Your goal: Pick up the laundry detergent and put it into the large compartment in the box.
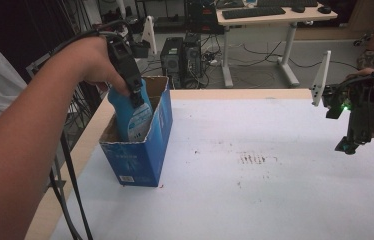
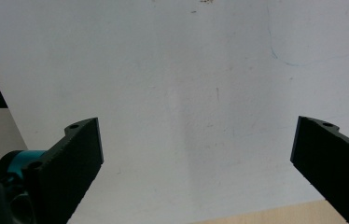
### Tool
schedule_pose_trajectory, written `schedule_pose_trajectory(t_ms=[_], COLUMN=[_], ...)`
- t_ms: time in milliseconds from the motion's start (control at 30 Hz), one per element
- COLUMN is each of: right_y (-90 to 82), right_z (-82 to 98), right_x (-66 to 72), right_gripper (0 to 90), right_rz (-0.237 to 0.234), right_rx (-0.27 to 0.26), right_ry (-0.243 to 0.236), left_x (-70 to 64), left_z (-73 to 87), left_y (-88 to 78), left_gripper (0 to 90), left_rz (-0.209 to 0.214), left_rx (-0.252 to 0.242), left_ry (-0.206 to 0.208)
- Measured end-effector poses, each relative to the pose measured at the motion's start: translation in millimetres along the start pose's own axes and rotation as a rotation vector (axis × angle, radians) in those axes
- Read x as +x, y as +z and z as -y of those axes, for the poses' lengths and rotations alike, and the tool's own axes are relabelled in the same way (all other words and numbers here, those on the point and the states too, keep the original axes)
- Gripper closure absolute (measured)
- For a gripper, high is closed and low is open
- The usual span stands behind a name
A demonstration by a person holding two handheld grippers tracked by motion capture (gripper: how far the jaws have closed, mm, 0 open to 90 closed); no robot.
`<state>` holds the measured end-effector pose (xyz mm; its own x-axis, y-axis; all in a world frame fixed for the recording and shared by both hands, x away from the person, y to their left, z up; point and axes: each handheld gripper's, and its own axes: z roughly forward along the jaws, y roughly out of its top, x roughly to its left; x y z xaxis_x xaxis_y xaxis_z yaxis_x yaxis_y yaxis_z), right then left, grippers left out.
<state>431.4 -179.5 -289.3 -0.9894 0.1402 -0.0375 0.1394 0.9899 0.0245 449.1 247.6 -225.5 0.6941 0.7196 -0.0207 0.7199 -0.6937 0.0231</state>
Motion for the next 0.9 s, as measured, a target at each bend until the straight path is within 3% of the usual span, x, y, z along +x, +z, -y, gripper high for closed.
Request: schedule_pose_trajectory(t_ms=[167, 200, 567, 800, 900], right_y=[0.5, 1.3, 3.8, 4.8, 5.1], right_z=[0.0, 0.5, 1.3, -0.3, -0.5], right_x=[0.4, -0.4, -0.1, -0.2, -0.5], right_gripper=[1.3, 1.3, 1.3, 1.3, 1.3], right_rz=[-0.005, -0.005, -0.008, -0.010, -0.008], right_rx=[0.001, -0.003, -0.003, -0.004, -0.003], right_ry=[0.009, 0.002, 0.008, 0.001, 0.001], left_x=[-0.1, 0.1, 3.3, 2.4, 1.3], left_z=[-1.1, -1.2, 0.8, 1.6, 1.8], left_y=[15.2, 25.5, 56.0, 67.9, 67.6], left_gripper=[38.1, 38.1, 38.1, 38.1, 38.1], left_rz=[0.007, 0.012, 0.024, 0.016, 0.015], left_rx=[0.012, 0.019, 0.029, 0.053, 0.037], left_ry=[0.034, 0.020, -0.025, 0.008, 0.017])
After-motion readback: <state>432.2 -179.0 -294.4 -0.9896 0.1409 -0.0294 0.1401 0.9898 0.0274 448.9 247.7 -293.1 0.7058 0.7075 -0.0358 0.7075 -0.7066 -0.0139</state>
